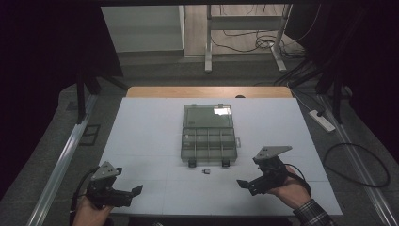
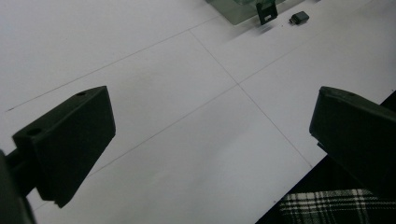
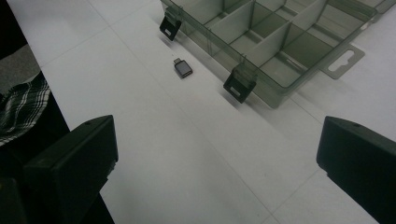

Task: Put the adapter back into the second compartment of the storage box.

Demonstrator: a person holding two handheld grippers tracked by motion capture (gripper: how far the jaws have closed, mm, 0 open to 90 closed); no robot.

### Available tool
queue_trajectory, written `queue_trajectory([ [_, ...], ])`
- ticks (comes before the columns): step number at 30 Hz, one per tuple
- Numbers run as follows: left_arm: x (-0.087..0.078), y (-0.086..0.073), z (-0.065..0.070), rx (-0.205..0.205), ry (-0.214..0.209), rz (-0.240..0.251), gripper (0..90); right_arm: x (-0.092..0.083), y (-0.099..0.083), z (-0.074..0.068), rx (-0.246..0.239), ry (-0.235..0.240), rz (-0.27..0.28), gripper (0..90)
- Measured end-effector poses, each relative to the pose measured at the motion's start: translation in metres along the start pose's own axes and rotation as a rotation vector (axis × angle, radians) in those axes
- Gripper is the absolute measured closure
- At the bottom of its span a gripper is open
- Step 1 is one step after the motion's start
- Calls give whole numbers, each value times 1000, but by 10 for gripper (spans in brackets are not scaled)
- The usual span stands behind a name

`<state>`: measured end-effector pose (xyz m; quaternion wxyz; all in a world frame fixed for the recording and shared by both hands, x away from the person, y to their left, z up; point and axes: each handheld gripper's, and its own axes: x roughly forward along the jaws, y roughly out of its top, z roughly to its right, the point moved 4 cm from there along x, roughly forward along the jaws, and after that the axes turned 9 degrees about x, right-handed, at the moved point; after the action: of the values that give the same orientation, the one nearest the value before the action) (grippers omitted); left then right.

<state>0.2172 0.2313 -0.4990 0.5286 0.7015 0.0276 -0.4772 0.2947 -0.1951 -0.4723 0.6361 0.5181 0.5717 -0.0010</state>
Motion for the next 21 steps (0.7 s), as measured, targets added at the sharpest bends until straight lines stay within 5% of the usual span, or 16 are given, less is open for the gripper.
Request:
queue_trajectory([
  [21,0,0,0,3,-1,0,1,29,13,-9,-27,16,-63,0],
])
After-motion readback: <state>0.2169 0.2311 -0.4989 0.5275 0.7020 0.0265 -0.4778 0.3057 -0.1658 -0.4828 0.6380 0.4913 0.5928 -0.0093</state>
